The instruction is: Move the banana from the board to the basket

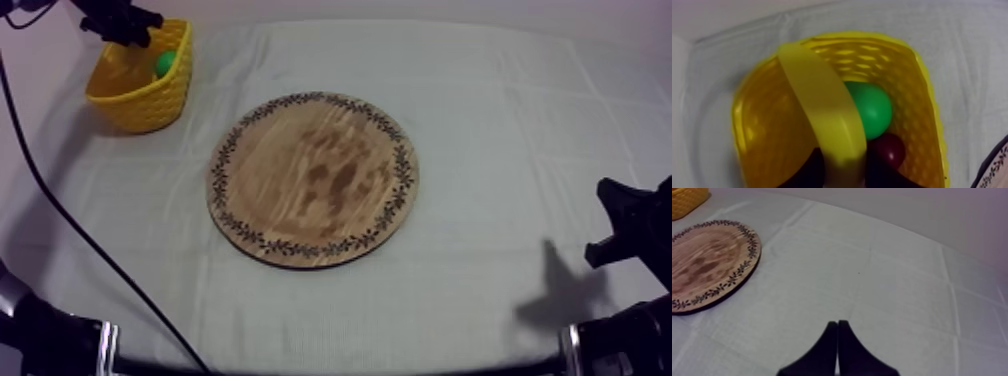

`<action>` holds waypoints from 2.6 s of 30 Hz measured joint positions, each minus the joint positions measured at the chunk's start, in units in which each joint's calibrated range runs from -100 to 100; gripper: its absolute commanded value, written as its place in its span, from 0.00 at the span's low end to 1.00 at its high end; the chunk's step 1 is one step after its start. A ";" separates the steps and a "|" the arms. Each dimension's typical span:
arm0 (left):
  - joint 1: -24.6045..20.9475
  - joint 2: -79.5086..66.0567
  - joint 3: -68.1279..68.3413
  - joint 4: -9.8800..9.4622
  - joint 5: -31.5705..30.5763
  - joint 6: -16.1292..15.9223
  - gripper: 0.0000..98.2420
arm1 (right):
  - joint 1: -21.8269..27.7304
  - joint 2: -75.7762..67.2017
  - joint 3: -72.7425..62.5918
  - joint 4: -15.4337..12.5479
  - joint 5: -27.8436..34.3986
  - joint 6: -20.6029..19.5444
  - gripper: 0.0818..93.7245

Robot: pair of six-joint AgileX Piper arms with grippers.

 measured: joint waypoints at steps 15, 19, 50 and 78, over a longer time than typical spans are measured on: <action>0.16 1.94 2.12 -0.54 -1.63 0.23 0.17 | 0.00 0.00 0.00 0.00 0.07 0.00 0.00; 0.16 1.80 2.12 -0.54 -1.63 0.65 0.30 | 0.00 0.00 0.00 0.00 0.07 0.00 0.00; -2.79 -13.29 8.52 1.51 -3.77 -0.64 0.17 | 0.00 0.00 0.00 0.00 0.07 0.00 0.00; -4.10 -69.71 41.97 6.35 -4.53 -4.24 0.00 | 0.00 0.00 0.00 0.00 0.07 0.00 0.00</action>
